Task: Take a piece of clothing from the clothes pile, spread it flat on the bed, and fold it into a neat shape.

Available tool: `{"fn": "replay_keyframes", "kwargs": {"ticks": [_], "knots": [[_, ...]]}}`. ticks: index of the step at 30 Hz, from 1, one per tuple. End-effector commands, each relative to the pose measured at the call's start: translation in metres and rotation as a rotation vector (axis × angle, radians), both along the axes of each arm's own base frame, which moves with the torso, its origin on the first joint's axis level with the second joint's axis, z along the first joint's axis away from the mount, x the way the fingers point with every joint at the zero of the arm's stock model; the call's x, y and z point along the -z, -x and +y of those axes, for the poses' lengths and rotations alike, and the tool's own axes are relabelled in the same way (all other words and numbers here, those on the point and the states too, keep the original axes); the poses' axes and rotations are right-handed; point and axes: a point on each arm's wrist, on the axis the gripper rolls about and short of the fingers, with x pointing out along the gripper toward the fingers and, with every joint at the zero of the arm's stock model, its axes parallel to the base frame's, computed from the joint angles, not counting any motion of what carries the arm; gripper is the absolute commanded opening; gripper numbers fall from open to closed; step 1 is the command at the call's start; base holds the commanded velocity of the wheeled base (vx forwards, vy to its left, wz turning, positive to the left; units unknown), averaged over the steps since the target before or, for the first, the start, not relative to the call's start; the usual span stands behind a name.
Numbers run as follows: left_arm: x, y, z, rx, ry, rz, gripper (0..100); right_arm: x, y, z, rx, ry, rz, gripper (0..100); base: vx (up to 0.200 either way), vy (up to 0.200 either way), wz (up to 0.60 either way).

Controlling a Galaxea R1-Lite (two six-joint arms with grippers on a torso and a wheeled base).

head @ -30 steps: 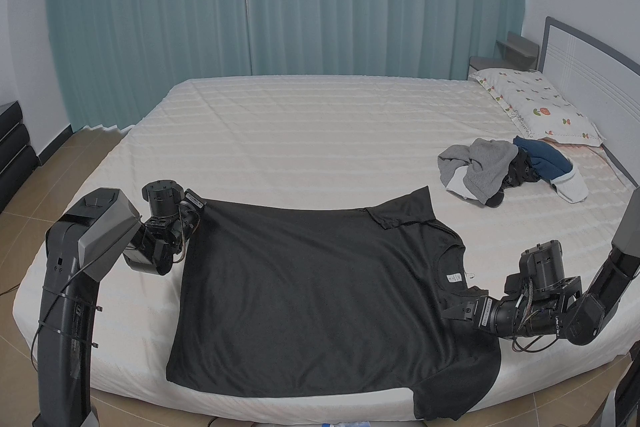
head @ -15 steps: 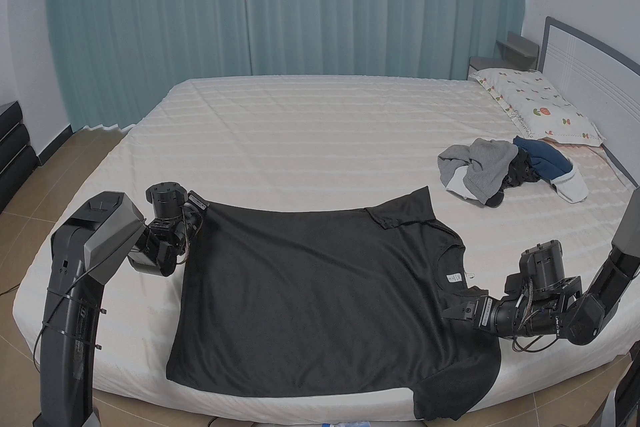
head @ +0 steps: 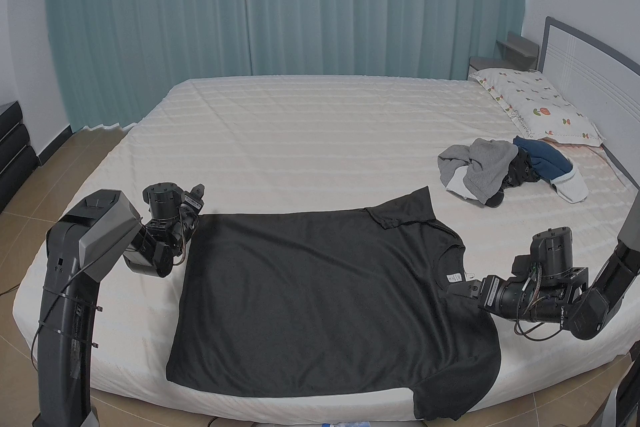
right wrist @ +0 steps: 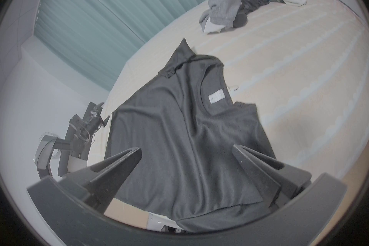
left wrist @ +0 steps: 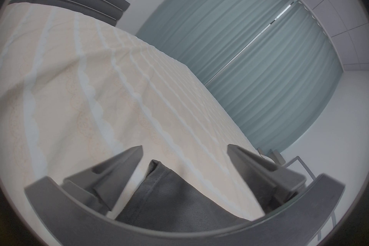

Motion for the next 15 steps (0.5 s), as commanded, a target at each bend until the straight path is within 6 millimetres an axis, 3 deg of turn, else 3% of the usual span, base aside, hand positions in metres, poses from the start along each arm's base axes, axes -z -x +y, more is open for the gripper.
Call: {"fn": "replay_keyframes", "kwargs": {"ticks": [1, 4, 7, 11, 15], "knots": [[-0.02, 0.008, 0.008, 0.0, 0.067, -0.015, 100, 0.003, -0.023, -0.009, 0.047, 0.001, -0.033, 100, 0.0, 0.0, 0.0], [-0.014, 0.015, 0.007, 0.054, 0.087, 0.02, 100, 0.001, -0.043, -0.011, 0.064, -0.003, -0.069, 100, 0.0, 0.0, 0.0], [-0.014, 0.027, 0.004, 0.102, 0.113, 0.059, 100, 0.015, -0.077, -0.004, 0.059, 0.011, -0.094, 100, 0.0, 0.0, 0.0], [-0.016, 0.042, 0.001, 0.125, 0.128, 0.096, 100, 0.006, -0.112, -0.005, 0.076, 0.04, -0.1, 100, 0.0, 0.0, 0.0], [-0.015, 0.044, 0.001, 0.146, 0.135, 0.105, 100, 0.026, -0.136, -0.009, 0.065, 0.079, -0.009, 100, 0.0, 0.0, 0.0]]}}
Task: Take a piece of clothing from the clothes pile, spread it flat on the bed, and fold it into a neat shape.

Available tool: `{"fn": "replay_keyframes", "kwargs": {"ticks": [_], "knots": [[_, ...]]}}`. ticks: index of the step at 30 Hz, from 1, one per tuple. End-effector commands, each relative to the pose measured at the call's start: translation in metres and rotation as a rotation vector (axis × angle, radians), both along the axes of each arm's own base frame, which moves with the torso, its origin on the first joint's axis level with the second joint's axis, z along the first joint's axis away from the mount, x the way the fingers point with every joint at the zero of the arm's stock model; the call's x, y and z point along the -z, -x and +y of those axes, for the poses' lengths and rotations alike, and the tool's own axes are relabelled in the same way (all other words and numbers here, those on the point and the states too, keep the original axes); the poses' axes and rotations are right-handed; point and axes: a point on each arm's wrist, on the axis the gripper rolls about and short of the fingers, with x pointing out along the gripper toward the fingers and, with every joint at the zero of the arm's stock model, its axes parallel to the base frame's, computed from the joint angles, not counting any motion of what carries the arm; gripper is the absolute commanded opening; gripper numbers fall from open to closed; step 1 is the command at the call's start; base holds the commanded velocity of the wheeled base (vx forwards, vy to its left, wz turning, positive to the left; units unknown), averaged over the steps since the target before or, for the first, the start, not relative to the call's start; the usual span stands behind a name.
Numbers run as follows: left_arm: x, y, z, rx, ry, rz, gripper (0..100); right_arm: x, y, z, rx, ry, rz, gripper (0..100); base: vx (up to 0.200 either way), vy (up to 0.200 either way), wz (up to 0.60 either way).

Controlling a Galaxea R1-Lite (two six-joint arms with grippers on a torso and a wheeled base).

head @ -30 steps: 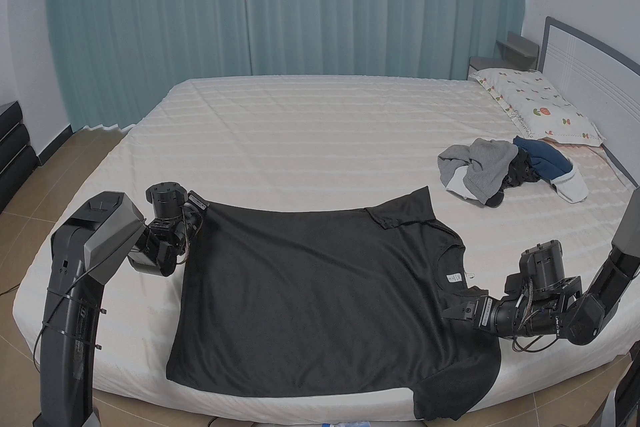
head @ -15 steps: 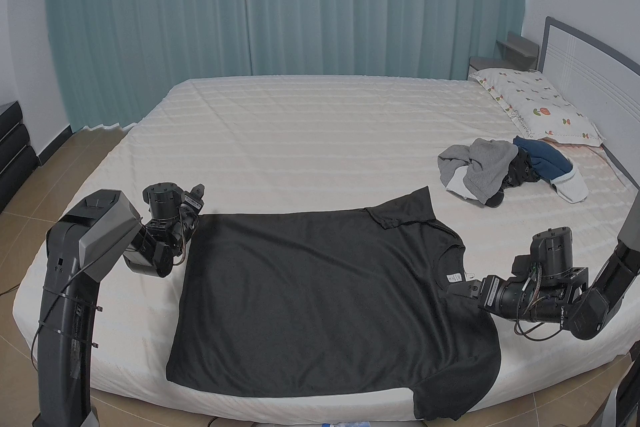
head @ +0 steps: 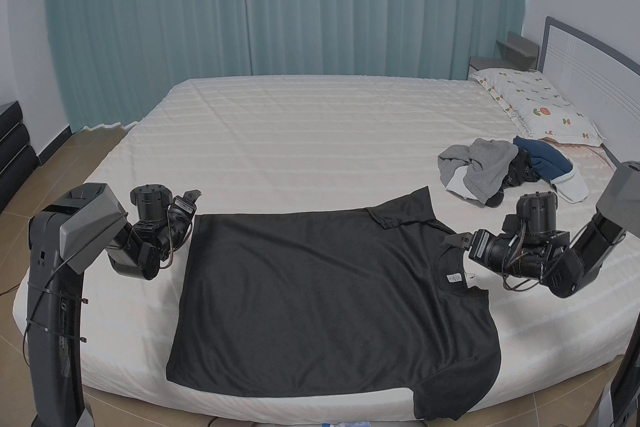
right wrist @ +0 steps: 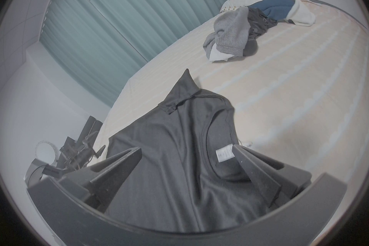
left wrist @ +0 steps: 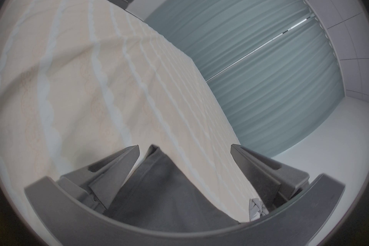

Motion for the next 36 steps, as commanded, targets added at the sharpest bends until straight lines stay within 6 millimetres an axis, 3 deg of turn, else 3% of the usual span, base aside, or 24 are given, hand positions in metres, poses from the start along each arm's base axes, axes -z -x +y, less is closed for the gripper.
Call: {"fn": "replay_keyframes", "kwargs": {"ticks": [1, 4, 5, 6, 8, 13, 25, 26, 36], "knots": [[-0.006, 0.015, -0.004, 0.046, 0.013, 0.028, 100, 0.047, -0.058, -0.004, 0.003, 0.075, 0.095, 100, 0.0, 0.0, 0.0], [-0.005, 0.015, -0.004, 0.045, 0.011, 0.025, 100, 0.057, -0.065, -0.006, 0.002, 0.097, 0.091, 100, 0.0, 0.0, 0.0], [-0.004, 0.015, -0.005, 0.048, 0.011, 0.03, 100, 0.073, -0.076, -0.011, -0.017, 0.173, 0.078, 100, 0.0, 0.0, 0.0], [-0.004, 0.015, -0.005, 0.048, 0.011, 0.03, 100, 0.074, -0.077, -0.011, -0.017, 0.178, 0.077, 100, 0.0, 0.0, 0.0], [-0.005, 0.015, -0.005, 0.048, 0.009, 0.026, 100, 0.098, -0.09, -0.015, -0.002, 0.269, 0.077, 100, 0.0, 0.0, 0.0], [-0.005, 0.015, -0.006, 0.051, 0.008, 0.026, 100, 0.094, -0.113, -0.021, 0.054, 0.282, 0.009, 100, 0.0, 0.0, 0.0], [-0.005, 0.014, -0.006, 0.053, 0.002, 0.023, 100, 0.089, -0.128, -0.015, 0.056, 0.256, -0.048, 100, 0.0, 0.0, 0.0], [-0.006, 0.014, -0.007, 0.055, 0.002, 0.022, 100, 0.088, -0.129, -0.015, 0.057, 0.256, -0.054, 0, 0.0, 0.0, 0.0], [-0.004, 0.012, -0.007, 0.059, -0.018, 0.019, 100, 0.077, -0.134, -0.018, 0.111, 0.188, -0.086, 0, 0.0, 0.0, 0.0]]}}
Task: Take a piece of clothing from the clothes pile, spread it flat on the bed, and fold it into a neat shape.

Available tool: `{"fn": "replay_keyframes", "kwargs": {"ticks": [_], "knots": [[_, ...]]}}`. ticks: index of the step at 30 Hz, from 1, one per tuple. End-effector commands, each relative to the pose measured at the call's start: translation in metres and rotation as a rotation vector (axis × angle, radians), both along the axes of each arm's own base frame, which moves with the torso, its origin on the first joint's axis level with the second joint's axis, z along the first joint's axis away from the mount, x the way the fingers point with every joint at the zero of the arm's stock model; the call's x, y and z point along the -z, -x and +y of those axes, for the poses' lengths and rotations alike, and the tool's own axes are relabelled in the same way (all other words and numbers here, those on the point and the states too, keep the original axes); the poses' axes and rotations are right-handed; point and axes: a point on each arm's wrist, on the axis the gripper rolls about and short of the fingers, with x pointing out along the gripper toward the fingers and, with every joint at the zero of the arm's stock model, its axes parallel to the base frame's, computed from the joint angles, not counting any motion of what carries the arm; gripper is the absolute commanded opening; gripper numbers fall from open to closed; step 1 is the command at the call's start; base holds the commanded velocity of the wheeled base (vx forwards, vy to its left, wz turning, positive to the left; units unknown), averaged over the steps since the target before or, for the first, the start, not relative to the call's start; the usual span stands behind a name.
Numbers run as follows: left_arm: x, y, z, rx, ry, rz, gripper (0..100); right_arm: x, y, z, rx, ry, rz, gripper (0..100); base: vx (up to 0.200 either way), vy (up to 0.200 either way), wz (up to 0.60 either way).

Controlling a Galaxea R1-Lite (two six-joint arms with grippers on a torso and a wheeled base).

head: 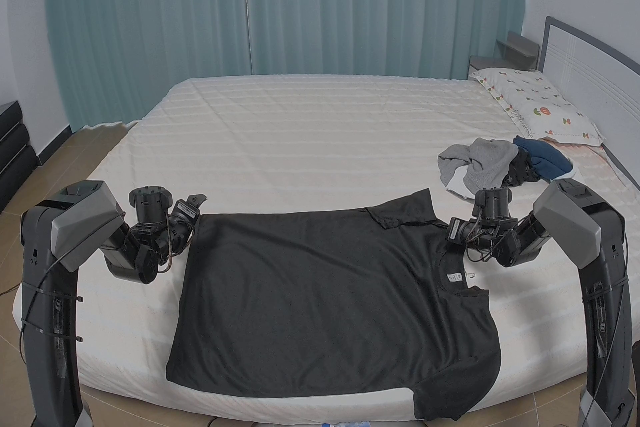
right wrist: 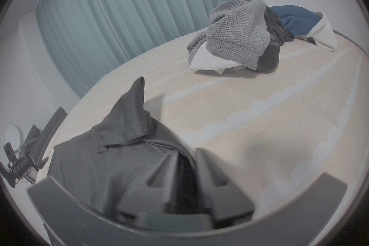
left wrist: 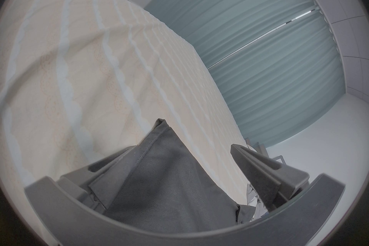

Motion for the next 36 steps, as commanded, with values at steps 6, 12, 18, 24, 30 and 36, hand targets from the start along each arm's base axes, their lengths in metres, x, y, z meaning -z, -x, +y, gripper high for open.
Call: {"fn": "replay_keyframes", "kwargs": {"ticks": [6, 12, 18, 24, 30, 36], "knots": [[0.004, -0.001, 0.0, 0.0, -0.01, 0.006, 100, -0.015, -0.009, -0.013, 0.047, -0.022, -0.072, 0, 0.0, 0.0, 0.0], [0.004, -0.002, 0.0, 0.001, -0.011, 0.007, 100, -0.018, -0.013, -0.014, 0.048, -0.015, -0.104, 0, 0.0, 0.0, 0.0], [0.004, -0.002, 0.0, 0.001, -0.011, 0.007, 100, -0.017, -0.016, -0.014, 0.048, -0.014, -0.107, 0, 0.0, 0.0, 0.0], [0.005, -0.002, 0.0, 0.001, -0.011, 0.009, 100, -0.02, -0.025, -0.014, 0.053, -0.016, -0.149, 0, 0.0, 0.0, 0.0], [0.004, -0.002, 0.0, 0.001, -0.011, 0.007, 100, -0.013, -0.027, -0.013, 0.066, -0.006, -0.146, 0, 0.0, 0.0, 0.0], [0.004, -0.002, 0.0, 0.001, -0.011, 0.007, 100, -0.011, -0.026, -0.013, 0.067, -0.004, -0.133, 0, 0.0, 0.0, 0.0]]}}
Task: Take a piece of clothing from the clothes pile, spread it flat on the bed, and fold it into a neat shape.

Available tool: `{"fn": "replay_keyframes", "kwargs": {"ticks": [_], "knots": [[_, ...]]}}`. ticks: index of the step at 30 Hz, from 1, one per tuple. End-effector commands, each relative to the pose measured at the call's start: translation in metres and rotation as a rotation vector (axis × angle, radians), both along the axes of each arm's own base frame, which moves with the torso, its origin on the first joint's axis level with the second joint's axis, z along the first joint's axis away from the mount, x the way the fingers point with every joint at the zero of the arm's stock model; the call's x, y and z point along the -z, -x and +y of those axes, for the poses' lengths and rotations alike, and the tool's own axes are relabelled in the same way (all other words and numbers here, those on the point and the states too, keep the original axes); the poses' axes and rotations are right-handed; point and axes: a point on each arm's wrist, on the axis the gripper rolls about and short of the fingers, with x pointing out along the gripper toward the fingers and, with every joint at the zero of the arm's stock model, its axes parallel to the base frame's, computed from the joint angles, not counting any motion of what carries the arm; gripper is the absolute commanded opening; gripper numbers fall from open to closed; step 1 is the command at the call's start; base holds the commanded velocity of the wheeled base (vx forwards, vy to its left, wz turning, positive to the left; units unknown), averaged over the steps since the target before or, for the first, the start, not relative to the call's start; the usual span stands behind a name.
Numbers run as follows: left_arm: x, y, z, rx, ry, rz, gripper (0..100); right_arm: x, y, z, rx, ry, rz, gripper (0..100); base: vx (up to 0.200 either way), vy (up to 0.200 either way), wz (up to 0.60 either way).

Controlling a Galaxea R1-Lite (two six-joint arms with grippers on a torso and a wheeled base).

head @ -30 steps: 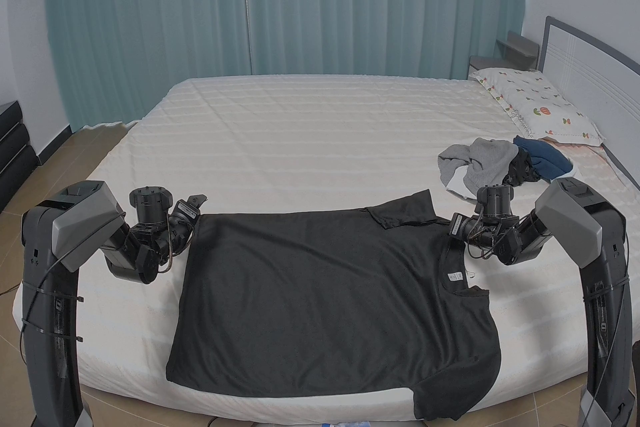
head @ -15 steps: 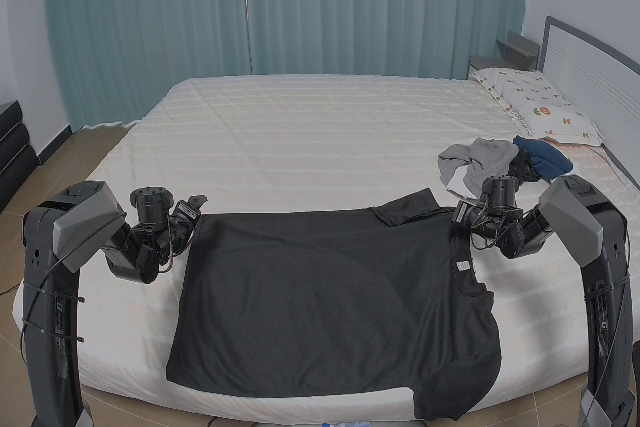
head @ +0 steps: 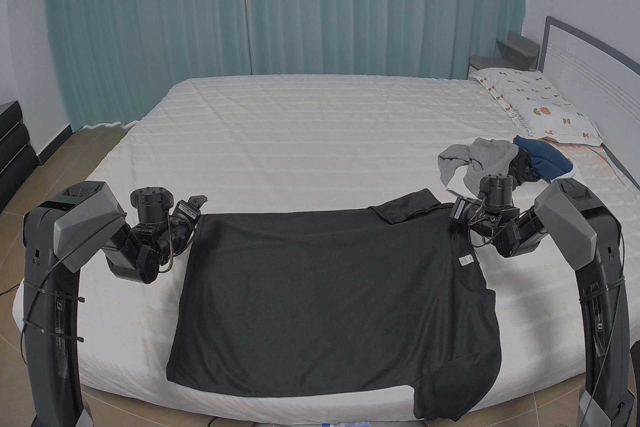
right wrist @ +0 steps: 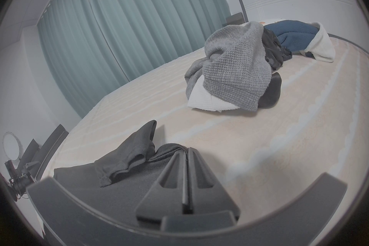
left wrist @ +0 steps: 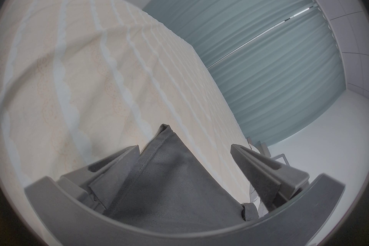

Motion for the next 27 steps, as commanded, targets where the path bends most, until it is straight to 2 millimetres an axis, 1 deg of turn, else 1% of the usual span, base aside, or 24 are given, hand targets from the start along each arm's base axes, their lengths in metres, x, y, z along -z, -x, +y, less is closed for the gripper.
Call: {"fn": "replay_keyframes", "kwargs": {"ticks": [1, 2, 4, 5, 9, 10, 11, 12, 13, 15, 17, 19, 21, 22, 25, 27], "knots": [[0.001, 0.0, 0.0, 0.001, 0.001, 0.002, 100, 0.003, 0.001, 0.0, -0.003, 0.001, 0.009, 0, 0.0, 0.0, 0.0], [0.001, 0.0, 0.0, 0.0, 0.0, 0.002, 100, 0.003, 0.001, 0.0, -0.002, 0.004, 0.012, 100, 0.0, 0.0, 0.0], [0.001, 0.0, 0.0, 0.001, 0.001, 0.002, 100, 0.003, 0.002, 0.001, -0.005, 0.005, 0.017, 100, 0.0, 0.0, 0.0], [0.001, 0.0, 0.0, 0.001, 0.001, 0.002, 100, 0.0, 0.003, 0.0, -0.007, 0.012, 0.014, 100, 0.0, 0.0, 0.0], [0.001, 0.0, 0.0, 0.0, 0.0, 0.003, 100, -0.029, 0.002, -0.001, -0.01, 0.01, -0.022, 100, 0.0, 0.0, 0.0], [0.0, 0.0, 0.0, 0.0, 0.0, 0.0, 100, -0.034, 0.002, 0.0, -0.014, 0.007, -0.023, 100, 0.0, 0.0, 0.0], [0.001, 0.0, 0.0, 0.0, 0.0, 0.003, 100, -0.035, 0.002, 0.0, -0.014, 0.007, -0.023, 100, 0.0, 0.0, 0.0], [0.0, 0.0, 0.0, 0.001, 0.001, 0.002, 100, -0.051, 0.001, 0.003, -0.019, 0.003, -0.044, 100, 0.0, 0.0, 0.0], [0.0, 0.0, 0.0, 0.001, 0.001, 0.002, 100, -0.051, 0.001, 0.003, -0.019, 0.003, -0.044, 100, 0.0, 0.0, 0.0], [0.001, 0.0, 0.0, 0.001, 0.001, 0.003, 100, -0.063, 0.0, 0.009, -0.029, 0.0, -0.066, 100, 0.0, 0.0, 0.0], [0.001, 0.0, 0.0, 0.0, 0.0, 0.003, 100, -0.065, 0.001, 0.02, -0.049, -0.01, -0.067, 100, 0.0, 0.0, 0.0], [0.001, 0.0, 0.0, 0.001, 0.001, 0.003, 100, -0.059, 0.002, 0.033, -0.07, -0.022, -0.049, 100, 0.0, 0.0, 0.0], [0.001, 0.0, 0.0, 0.001, 0.001, 0.003, 100, -0.059, 0.002, 0.036, -0.074, -0.028, -0.048, 100, 0.0, 0.0, 0.0], [0.001, 0.0, 0.0, 0.0, 0.0, 0.005, 100, -0.057, 0.005, 0.054, -0.098, -0.057, -0.021, 100, 0.0, 0.0, 0.0], [0.001, 0.0, 0.0, 0.0, 0.0, 0.003, 100, -0.061, 0.008, 0.072, -0.114, -0.115, 0.062, 100, 0.0, 0.0, 0.0], [0.001, 0.0, 0.0, 0.0, 0.0, 0.003, 100, -0.062, 0.007, 0.073, -0.113, -0.122, 0.066, 100, 0.0, 0.0, 0.0]]}}
